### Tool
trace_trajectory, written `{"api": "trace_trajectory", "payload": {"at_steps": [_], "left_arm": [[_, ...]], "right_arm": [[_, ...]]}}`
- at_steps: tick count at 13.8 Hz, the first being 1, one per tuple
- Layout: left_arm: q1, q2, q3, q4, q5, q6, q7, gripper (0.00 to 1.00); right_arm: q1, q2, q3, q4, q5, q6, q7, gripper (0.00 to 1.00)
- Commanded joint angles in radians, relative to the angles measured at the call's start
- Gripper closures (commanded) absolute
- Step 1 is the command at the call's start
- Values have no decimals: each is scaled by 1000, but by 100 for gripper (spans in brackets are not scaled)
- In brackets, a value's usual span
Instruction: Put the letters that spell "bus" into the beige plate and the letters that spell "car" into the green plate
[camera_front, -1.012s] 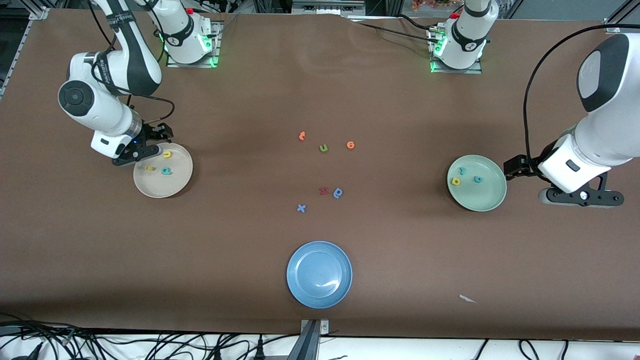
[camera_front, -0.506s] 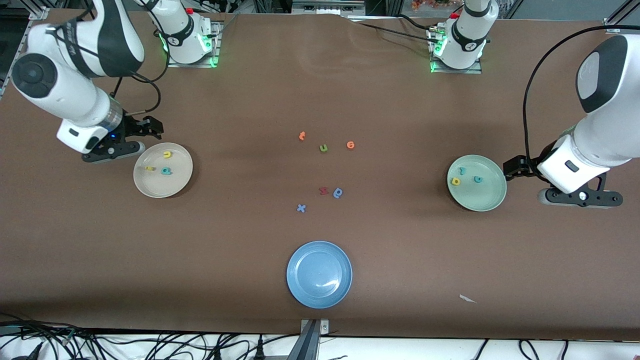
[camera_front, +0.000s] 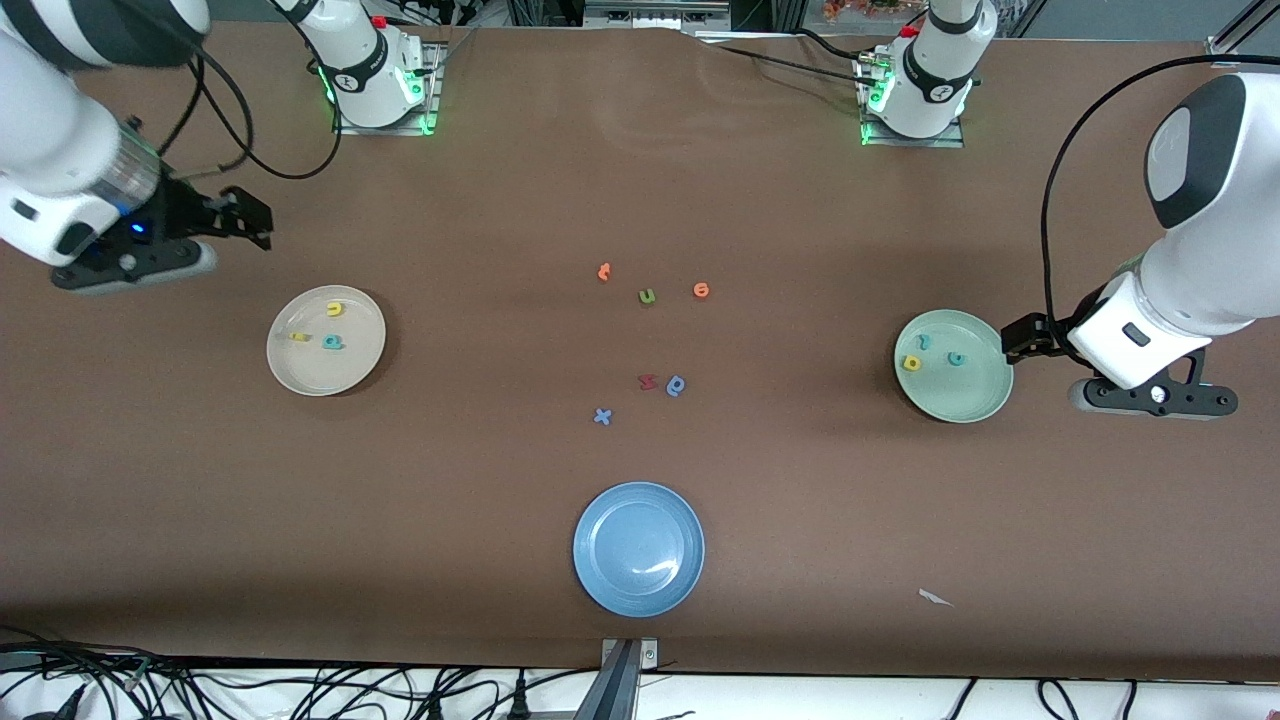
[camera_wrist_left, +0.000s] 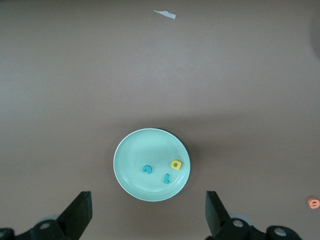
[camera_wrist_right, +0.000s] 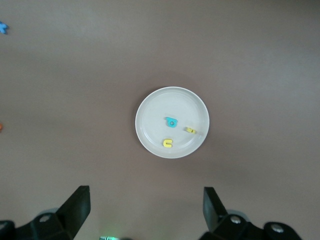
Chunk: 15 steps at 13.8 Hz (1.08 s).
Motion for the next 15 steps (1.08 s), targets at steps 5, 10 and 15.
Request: {"api": "trace_trajectory", "payload": {"at_steps": [5, 10, 15], "left_arm": [[-9, -2, 12, 11, 11, 3, 18, 0], [-6, -2, 12, 9, 12, 3, 21, 0], [-6, -2, 12, 9, 11, 3, 21, 0]], "right_arm": [[46, 8, -82, 91, 20, -73, 10, 0], [37, 15, -108, 119, 13, -100, -1, 0], [36, 16, -113, 142, 9, -90, 13, 0]]}}
